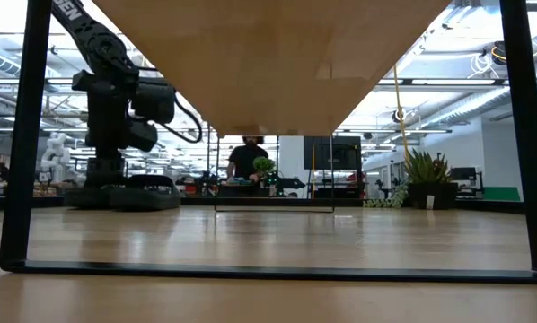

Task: Pick and place slides into the shelf
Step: Put the left black slipper on the shelf

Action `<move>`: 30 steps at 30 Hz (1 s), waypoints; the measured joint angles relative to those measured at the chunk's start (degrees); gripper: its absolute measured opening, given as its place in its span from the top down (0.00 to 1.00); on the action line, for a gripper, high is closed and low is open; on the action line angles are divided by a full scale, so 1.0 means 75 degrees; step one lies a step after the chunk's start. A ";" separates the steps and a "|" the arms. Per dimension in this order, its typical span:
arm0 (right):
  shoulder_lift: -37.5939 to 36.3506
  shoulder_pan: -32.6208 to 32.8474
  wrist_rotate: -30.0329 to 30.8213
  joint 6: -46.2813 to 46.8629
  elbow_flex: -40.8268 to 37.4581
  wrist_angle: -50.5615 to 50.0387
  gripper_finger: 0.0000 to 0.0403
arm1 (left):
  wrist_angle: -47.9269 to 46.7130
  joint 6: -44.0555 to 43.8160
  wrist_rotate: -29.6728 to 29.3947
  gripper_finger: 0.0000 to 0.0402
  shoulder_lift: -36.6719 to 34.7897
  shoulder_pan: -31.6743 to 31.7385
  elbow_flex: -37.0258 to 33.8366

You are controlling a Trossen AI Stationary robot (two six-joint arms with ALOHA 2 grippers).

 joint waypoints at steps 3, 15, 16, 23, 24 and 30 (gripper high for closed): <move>-0.0003 0.0000 0.0000 -0.0002 0.0000 0.0012 1.00 | 0.0026 0.0024 -0.0098 0.55 0.0000 0.0145 0.0000; -0.0003 0.0000 -0.0399 0.0050 0.0000 0.0041 1.00 | 0.0525 0.0540 0.0175 0.55 0.0000 0.0902 -0.0006; -0.0003 0.0000 -0.0402 0.0050 0.0000 0.0042 1.00 | 0.0572 0.0590 0.0178 0.55 0.0000 0.0964 -0.0006; -0.0003 0.0000 -0.0402 0.0046 0.0000 0.0041 1.00 | 0.1116 0.1092 0.0489 0.55 0.0003 0.1389 -0.0006; -0.0003 0.0000 -0.0402 0.0024 0.0000 0.0041 1.00 | 0.1157 0.1141 0.0489 0.55 0.0003 0.1447 -0.0006; -0.0003 0.0000 -0.0402 -0.0066 0.0000 0.0041 1.00 | 0.1502 0.1433 0.0559 0.55 0.0003 0.1712 -0.0009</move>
